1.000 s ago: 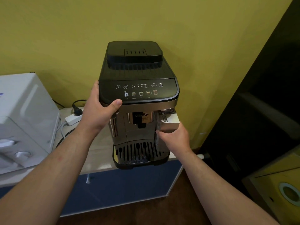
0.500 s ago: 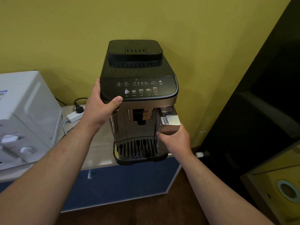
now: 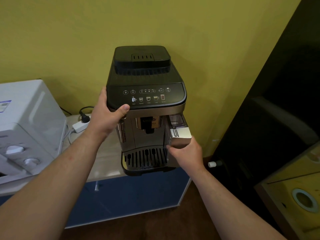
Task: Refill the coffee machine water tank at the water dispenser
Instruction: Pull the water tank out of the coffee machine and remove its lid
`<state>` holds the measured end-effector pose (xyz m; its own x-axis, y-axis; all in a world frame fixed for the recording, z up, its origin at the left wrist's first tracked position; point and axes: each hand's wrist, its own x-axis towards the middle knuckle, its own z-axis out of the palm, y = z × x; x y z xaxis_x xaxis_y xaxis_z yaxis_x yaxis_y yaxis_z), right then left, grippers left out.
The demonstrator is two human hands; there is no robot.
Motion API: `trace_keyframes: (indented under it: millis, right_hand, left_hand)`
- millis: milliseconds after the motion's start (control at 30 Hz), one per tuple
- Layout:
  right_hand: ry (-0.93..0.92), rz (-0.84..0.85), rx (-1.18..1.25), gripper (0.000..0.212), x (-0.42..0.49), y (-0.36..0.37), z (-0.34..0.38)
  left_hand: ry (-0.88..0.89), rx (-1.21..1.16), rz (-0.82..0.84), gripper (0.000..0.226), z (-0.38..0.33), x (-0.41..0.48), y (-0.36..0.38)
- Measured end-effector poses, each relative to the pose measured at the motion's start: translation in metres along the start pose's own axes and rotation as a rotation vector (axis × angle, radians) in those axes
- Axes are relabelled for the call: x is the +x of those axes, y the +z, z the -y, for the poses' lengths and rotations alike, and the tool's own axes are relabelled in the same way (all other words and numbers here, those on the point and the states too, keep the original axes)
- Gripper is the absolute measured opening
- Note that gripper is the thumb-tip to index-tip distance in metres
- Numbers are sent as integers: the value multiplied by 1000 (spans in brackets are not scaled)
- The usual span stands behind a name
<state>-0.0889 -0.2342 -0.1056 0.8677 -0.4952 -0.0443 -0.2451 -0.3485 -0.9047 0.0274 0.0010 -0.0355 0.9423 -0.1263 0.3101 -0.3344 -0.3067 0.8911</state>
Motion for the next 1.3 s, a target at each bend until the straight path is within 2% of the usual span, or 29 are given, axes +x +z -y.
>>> trace_keyframes:
  millis: [100,233,400,467,567,833,1100,1167,1233,1300]
  right_hand:
    - [-9,2,-15,72,-7,-5,2]
    - [-19,3,-4,73,-13,-8,3]
    - [9,4,16,70,-23,-9,3]
    - [27,3,13,63,-28,-10,0]
    - [24,2,37,48,-37,-12,-4]
    - [40,32,126,46,-68,-28,-18]
    - [50,17,217,53,-83,-34,-28]
    - [49,14,220,58,-87,-38,-31]
    - [40,14,222,60,-92,-44,-34]
    - [34,17,207,61,-98,-53,-38]
  left_hand:
    - [-2,0,5,77,-1,-1,0]
    - [-41,-5,13,96,-2,-1,-4]
    - [-76,-12,15,108,-3,-1,-6]
    - [-85,-15,19,112,-4,-1,-7]
    - [-86,5,21,101,-6,-2,-5]
    - [-91,13,15,90,-10,-5,-5]
    - [-127,-54,1,62,-19,-12,2]
    - [-183,-83,-55,71,-24,-20,5]
    - [-194,37,-179,82,-32,-36,9]
    - [-74,179,-282,72,-45,-62,15]
